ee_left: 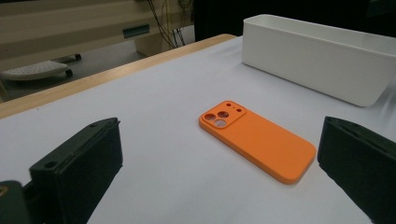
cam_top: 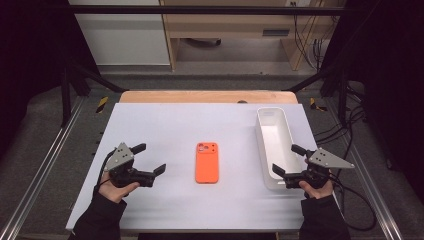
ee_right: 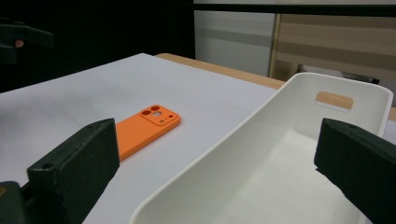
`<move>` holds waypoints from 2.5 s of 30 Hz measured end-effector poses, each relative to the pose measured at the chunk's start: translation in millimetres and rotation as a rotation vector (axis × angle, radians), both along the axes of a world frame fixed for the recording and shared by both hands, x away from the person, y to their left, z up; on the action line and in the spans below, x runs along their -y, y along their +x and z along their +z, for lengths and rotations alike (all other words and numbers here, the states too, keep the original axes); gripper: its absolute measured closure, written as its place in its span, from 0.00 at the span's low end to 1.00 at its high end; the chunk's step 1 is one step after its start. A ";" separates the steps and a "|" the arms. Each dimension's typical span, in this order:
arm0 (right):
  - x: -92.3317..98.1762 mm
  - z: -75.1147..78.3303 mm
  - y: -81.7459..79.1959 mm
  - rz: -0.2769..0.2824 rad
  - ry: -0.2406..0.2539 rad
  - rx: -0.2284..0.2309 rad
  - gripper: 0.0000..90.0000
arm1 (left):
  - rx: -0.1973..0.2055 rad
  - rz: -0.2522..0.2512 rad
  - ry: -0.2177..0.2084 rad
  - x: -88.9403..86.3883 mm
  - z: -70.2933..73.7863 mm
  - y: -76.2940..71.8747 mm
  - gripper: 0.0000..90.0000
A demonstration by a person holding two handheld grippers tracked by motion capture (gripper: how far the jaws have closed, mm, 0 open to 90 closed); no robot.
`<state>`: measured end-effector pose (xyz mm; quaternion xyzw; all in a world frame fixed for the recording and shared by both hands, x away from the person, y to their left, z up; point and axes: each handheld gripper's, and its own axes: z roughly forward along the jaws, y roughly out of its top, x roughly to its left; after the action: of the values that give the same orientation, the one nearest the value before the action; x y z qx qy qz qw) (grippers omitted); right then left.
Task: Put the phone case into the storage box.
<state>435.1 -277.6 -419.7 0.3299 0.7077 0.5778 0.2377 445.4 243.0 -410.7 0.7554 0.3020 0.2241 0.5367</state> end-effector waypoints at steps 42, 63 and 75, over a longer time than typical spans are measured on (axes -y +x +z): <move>-0.5 -0.1 -0.2 0.000 -0.003 -0.002 0.01 | -0.030 -0.074 0.087 86.2 -10.1 20.2 0.00; -0.1 -0.1 0.0 -0.001 -0.005 -0.001 0.01 | -0.084 -0.106 0.099 120.2 -18.7 31.6 0.21; -0.4 -0.3 0.1 -0.001 -0.007 -0.004 0.01 | -0.100 -0.106 0.112 133.5 -25.7 35.7 0.45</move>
<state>435.2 -277.2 -420.0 0.3307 0.7099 0.5746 0.2378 481.2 109.5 -436.5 0.8095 0.2748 0.1738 0.4888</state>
